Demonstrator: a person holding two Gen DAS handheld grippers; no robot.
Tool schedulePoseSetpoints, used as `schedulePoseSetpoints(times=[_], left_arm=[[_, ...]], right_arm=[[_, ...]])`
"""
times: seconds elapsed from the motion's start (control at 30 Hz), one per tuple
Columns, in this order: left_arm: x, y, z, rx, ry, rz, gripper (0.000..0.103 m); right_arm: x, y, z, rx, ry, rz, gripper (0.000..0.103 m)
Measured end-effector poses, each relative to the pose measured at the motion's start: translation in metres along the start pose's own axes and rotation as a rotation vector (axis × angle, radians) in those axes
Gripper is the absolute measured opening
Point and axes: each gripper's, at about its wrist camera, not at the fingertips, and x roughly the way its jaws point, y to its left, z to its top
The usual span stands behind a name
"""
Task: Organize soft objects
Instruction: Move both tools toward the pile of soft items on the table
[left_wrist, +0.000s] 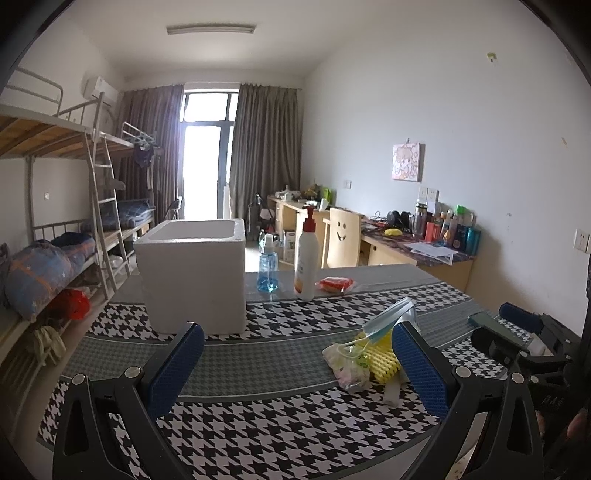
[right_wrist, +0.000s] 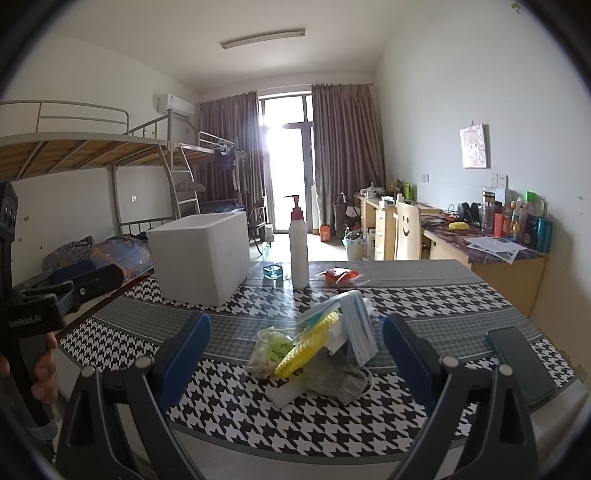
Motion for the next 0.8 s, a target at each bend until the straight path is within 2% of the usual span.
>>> schedulePoseSetpoints(times=[0.47, 0.8], left_arm=[[0.02, -0.005, 0.004, 0.019, 0.029, -0.02, 0.102], [0.043, -0.01, 0.002, 0.016, 0.083, -0.033, 0.102]], right_arm=[[0.016, -0.012, 0.004, 0.017, 0.032, -0.025, 0.096], [0.028, -0.02, 0.005, 0.027, 0.064, -0.042, 0.096]])
